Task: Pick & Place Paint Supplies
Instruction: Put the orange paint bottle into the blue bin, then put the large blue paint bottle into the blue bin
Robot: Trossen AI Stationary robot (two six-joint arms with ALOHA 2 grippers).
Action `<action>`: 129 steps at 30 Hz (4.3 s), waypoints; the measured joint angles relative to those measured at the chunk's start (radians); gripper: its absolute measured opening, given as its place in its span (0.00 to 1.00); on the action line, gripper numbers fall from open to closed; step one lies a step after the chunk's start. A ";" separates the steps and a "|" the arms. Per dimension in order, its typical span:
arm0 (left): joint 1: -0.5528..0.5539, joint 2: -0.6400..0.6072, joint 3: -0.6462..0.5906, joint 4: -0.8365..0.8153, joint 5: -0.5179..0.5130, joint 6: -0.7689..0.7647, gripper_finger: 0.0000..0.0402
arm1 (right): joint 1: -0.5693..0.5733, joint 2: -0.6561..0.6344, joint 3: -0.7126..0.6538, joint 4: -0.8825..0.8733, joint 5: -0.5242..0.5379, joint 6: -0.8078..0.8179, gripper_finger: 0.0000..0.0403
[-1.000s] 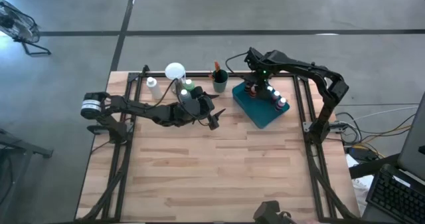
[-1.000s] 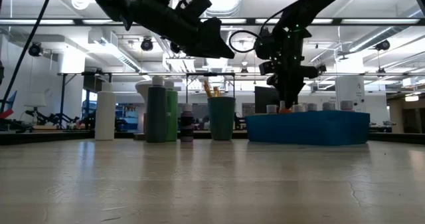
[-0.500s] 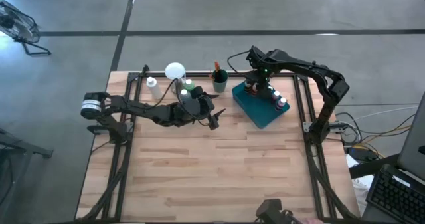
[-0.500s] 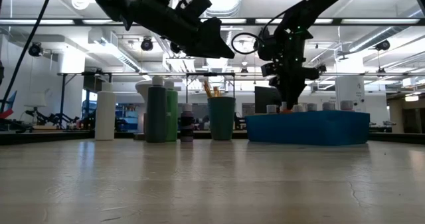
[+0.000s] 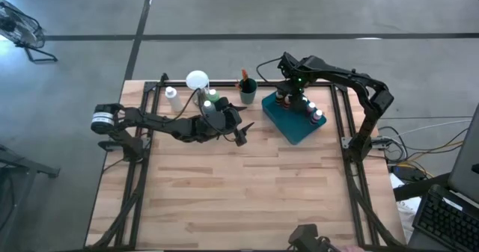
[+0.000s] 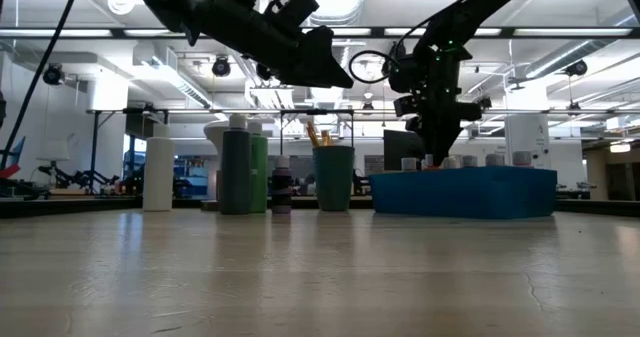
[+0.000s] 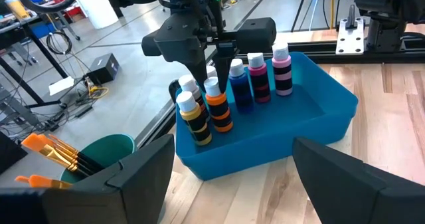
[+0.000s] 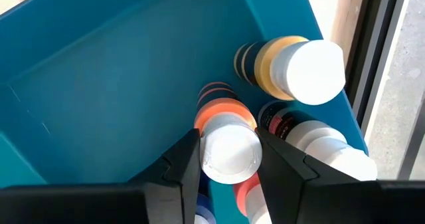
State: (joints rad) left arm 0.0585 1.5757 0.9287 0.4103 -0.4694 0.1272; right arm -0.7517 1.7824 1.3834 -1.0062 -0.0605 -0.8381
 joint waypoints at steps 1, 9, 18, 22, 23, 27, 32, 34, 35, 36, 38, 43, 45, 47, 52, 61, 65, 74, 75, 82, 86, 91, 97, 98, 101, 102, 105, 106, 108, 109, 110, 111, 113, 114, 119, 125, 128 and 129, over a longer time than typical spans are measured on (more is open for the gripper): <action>0.000 0.000 0.000 0.000 0.000 0.000 0.77 | 0.000 0.000 0.000 0.000 0.000 0.000 0.29; 0.000 0.000 0.000 0.000 0.000 0.000 0.77 | 0.000 0.001 -0.003 0.000 -0.002 0.000 0.29; 0.000 0.000 0.000 0.000 0.000 0.000 0.77 | 0.000 0.004 -0.006 0.000 -0.003 -0.003 0.30; 0.000 0.000 0.000 0.000 0.000 0.000 0.77 | 0.000 0.004 -0.006 0.001 -0.003 0.000 0.31; 0.000 0.000 0.000 0.000 0.000 0.000 0.77 | 0.000 0.004 -0.006 0.001 -0.003 0.002 0.32; 0.000 0.000 0.000 0.000 0.000 0.000 0.77 | 0.000 0.005 -0.006 0.004 -0.003 0.016 0.38; 0.000 0.000 0.000 0.000 0.001 0.000 0.77 | 0.000 0.005 -0.006 0.003 -0.002 0.020 0.41; 0.000 0.000 0.000 0.000 0.001 0.000 0.77 | 0.001 0.005 -0.006 0.003 -0.002 0.028 0.41; 0.000 0.000 0.000 0.000 0.001 0.000 0.77 | 0.001 0.005 -0.006 0.003 -0.001 0.032 0.41; 0.000 0.000 0.000 0.000 0.001 0.000 0.77 | 0.001 0.005 -0.006 0.003 0.000 0.038 0.42; 0.000 0.000 0.000 0.000 0.003 0.000 0.77 | 0.001 0.005 -0.006 0.003 0.000 0.045 0.42; 0.000 0.000 0.000 0.000 0.003 0.000 0.77 | 0.001 0.005 -0.006 0.003 0.003 0.046 0.45; 0.000 0.000 0.000 0.000 0.005 0.000 0.77 | 0.001 0.005 -0.006 0.003 0.004 0.046 0.46; 0.000 0.000 0.000 0.000 0.005 0.000 0.77 | 0.001 0.005 -0.006 0.003 0.004 0.045 0.47; 0.000 0.000 0.000 0.000 0.005 0.000 0.77 | 0.001 0.005 -0.006 0.003 0.011 0.034 0.50; 0.000 0.000 0.000 0.000 0.005 0.000 0.77 | 0.001 0.005 -0.002 0.009 0.025 0.038 0.53; 0.000 0.000 0.000 0.000 0.006 0.000 0.77 | 0.001 0.004 -0.002 0.009 0.038 0.041 0.55; 0.000 0.000 0.000 0.000 0.008 0.000 0.77 | 0.005 -0.021 -0.002 0.009 0.037 0.043 0.52; 0.000 0.000 0.000 0.000 0.008 0.000 0.77 | 0.007 -0.026 -0.002 0.009 0.037 0.043 0.52; 0.000 0.000 0.000 0.000 0.008 0.000 0.77 | 0.015 -0.062 -0.002 0.010 0.037 0.053 0.52; 0.000 0.000 0.000 0.000 0.008 0.000 0.77 | 0.022 -0.086 0.001 0.009 0.037 0.054 0.53; 0.000 0.000 0.000 0.000 0.008 0.001 0.77 | 0.049 -0.129 0.019 0.010 0.037 0.078 0.53; 0.000 0.000 0.000 0.000 0.008 0.001 0.77 | 0.092 -0.189 0.056 0.012 0.037 0.133 0.49; 0.000 0.000 0.000 0.000 0.008 0.001 0.77 | 0.101 -0.198 0.063 0.010 0.037 0.143 0.48; 0.000 0.000 0.000 0.000 0.008 0.001 0.77 | 0.120 -0.222 0.079 0.012 0.037 0.188 0.45; 0.000 0.000 0.000 0.000 0.008 0.001 0.77 | 0.128 -0.228 0.085 0.012 0.037 0.206 0.44; 0.000 0.000 0.000 0.000 0.008 0.001 0.77 | 0.146 -0.247 0.099 0.014 0.036 0.264 0.41; 0.000 0.000 0.000 0.000 0.008 0.001 0.77 | 0.151 -0.254 0.101 0.018 0.036 0.285 0.40; 0.000 0.000 0.000 0.000 0.008 0.003 0.77 | 0.162 -0.267 0.103 0.019 0.035 0.316 0.38; -0.001 0.000 0.000 0.000 0.008 0.006 0.77 | 0.167 -0.272 0.104 0.019 0.035 0.329 0.37; -0.001 -0.002 0.000 0.000 0.008 0.006 0.77 | 0.173 -0.277 0.105 0.019 0.035 0.341 0.36; -0.001 -0.004 0.000 -0.001 0.008 0.006 0.77 | 0.179 -0.281 0.108 0.019 0.035 0.353 0.35; -0.001 -0.006 0.000 -0.001 0.008 0.007 0.77 | 0.193 -0.290 0.112 0.020 0.035 0.376 0.33; -0.001 -0.006 0.000 -0.004 0.008 0.007 0.77 | 0.200 -0.295 0.114 0.020 0.034 0.385 0.32; -0.003 -0.019 0.000 -0.093 0.007 0.008 0.77 | 0.242 -0.312 0.114 0.018 0.035 0.394 0.25; -0.003 -0.107 0.000 -0.280 -0.003 0.004 0.77 | 0.292 -0.327 0.114 0.017 0.035 0.394 0.16; -0.003 -0.169 0.000 -0.411 0.001 0.019 0.77 | 0.308 -0.329 0.114 0.017 0.035 0.420 0.12; -0.003 -0.190 0.002 -0.469 0.017 0.031 0.77 | 0.309 -0.329 0.114 0.017 0.035 0.434 0.11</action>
State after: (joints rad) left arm 0.0555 1.3857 0.9310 -0.0583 -0.4524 0.1586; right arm -0.4430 1.4534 1.4975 -0.9896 -0.0254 -0.4037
